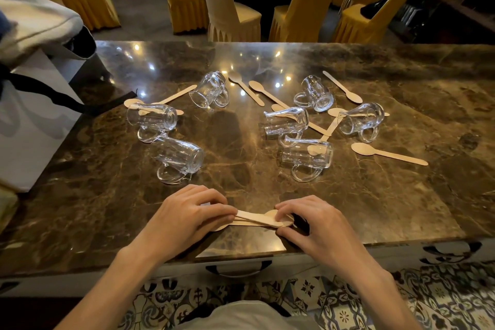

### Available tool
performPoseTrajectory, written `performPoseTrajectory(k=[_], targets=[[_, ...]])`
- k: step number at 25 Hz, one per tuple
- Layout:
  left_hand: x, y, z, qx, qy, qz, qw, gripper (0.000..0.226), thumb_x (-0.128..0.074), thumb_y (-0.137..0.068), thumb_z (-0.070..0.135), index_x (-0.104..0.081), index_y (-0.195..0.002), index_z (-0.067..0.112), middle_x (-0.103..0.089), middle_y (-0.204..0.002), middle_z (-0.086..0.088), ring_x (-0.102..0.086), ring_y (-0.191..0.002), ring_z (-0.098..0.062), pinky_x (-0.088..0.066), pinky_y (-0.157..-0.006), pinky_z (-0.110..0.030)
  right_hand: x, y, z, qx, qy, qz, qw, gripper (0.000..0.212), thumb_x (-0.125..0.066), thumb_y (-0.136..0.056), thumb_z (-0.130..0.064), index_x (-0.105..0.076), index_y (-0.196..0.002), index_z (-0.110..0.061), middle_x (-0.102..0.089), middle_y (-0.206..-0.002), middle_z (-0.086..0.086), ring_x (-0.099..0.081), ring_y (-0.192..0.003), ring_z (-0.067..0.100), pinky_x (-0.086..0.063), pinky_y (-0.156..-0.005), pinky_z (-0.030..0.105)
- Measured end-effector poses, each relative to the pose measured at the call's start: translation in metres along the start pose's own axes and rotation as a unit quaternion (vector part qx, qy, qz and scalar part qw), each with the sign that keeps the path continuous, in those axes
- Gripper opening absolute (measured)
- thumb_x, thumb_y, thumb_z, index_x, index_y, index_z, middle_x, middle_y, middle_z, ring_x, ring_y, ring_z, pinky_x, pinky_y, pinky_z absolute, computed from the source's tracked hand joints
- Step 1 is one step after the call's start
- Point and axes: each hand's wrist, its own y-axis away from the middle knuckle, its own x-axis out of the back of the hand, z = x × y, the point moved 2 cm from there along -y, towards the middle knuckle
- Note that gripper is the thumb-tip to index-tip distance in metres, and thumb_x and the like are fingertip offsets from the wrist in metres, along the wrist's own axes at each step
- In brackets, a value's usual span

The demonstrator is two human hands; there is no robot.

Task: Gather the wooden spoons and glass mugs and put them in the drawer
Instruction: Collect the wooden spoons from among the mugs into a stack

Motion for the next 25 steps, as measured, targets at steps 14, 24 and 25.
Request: performPoseTrajectory(k=[14,24,25], targets=[[0.112,-0.041,-0.082,0.151,0.054,0.131,0.978,0.024,-0.059,-0.086,0.043,-0.07,-0.101,0.028,-0.066,-0.09,0.01,-0.062,-0.082,-0.01,-0.053,-0.074,-0.038,0.077,-0.045,-0.033,-0.047,0.036,0.046,0.997,0.034,-0.059,-0.068,-0.056,-0.062,-0.099,-0.042,-0.054,-0.083,-0.027,-0.051,-0.076,-0.012,-0.046,-0.067,0.019],[0.109,-0.133,-0.194,0.334,-0.08,-0.032,0.939,0.023,-0.06,-0.084,0.046,-0.066,-0.101,0.031,-0.062,-0.091,0.006,-0.052,-0.079,-0.014,-0.042,-0.068,-0.03,0.109,-0.203,0.0,-0.107,0.11,0.104,0.983,0.021,-0.069,-0.082,-0.035,-0.071,-0.098,-0.022,-0.071,-0.098,0.004,-0.063,-0.091,0.02,-0.054,-0.08,0.042],[0.104,-0.137,-0.201,0.346,-0.084,-0.043,0.933,0.023,-0.061,-0.084,0.046,-0.066,-0.1,0.031,-0.062,-0.091,0.006,-0.052,-0.075,-0.013,-0.042,-0.067,-0.03,0.107,-0.215,0.007,-0.116,0.113,0.099,0.982,0.021,-0.069,-0.081,-0.035,-0.071,-0.098,-0.022,-0.071,-0.099,0.005,-0.063,-0.091,0.021,-0.055,-0.079,0.041]])
